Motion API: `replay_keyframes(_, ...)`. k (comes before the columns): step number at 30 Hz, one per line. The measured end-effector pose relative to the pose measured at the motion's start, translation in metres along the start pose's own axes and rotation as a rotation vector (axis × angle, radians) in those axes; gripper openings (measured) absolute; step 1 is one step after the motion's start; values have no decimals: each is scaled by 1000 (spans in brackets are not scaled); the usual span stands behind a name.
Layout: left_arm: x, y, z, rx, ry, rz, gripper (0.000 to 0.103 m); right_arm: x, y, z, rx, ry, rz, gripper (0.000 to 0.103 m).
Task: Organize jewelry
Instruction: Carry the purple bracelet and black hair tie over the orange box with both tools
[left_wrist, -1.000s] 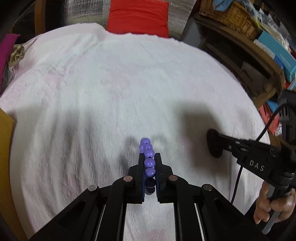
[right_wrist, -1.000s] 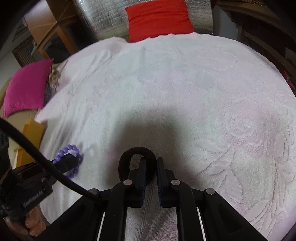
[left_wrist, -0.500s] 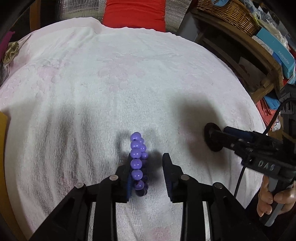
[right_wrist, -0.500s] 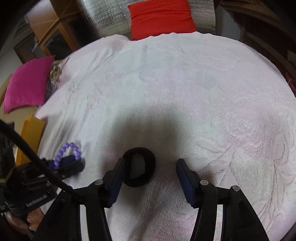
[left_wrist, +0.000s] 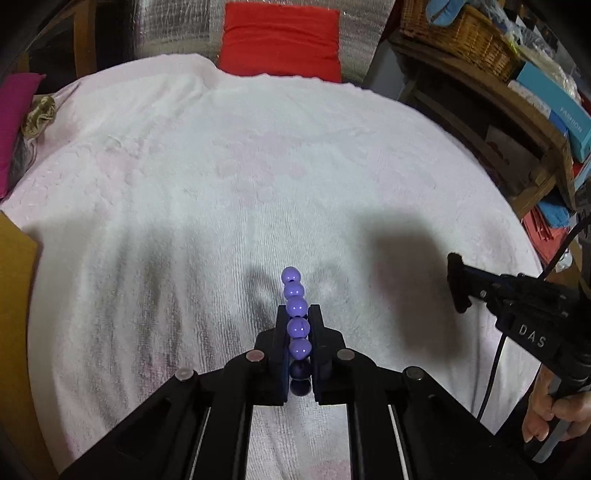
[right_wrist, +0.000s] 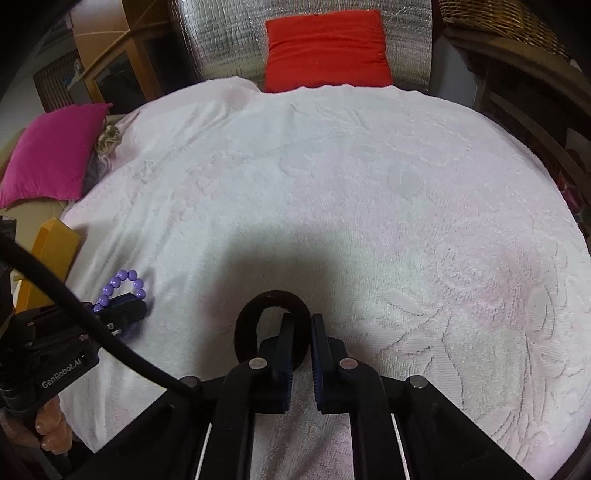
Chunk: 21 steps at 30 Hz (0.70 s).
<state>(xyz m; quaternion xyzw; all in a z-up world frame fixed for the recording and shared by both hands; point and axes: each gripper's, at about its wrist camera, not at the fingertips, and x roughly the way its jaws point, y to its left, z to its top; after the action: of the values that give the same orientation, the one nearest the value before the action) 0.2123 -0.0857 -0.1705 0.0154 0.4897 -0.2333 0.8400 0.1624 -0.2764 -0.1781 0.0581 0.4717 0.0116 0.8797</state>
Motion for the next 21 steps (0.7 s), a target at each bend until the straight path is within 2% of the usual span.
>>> replay_keyframes(9,-58,12,-15,-76,-98,28,9,-27,31,-6,-51,-66,78,9)
replay_keyframes(17,-117,38,-46,-154,-134,112,9,-37,73,-9,-83,-93,156,9)
replay_keyframes(21,-150,54,-65,-186,-156,171,9,-47,108,-14,-125,-88,231,9)
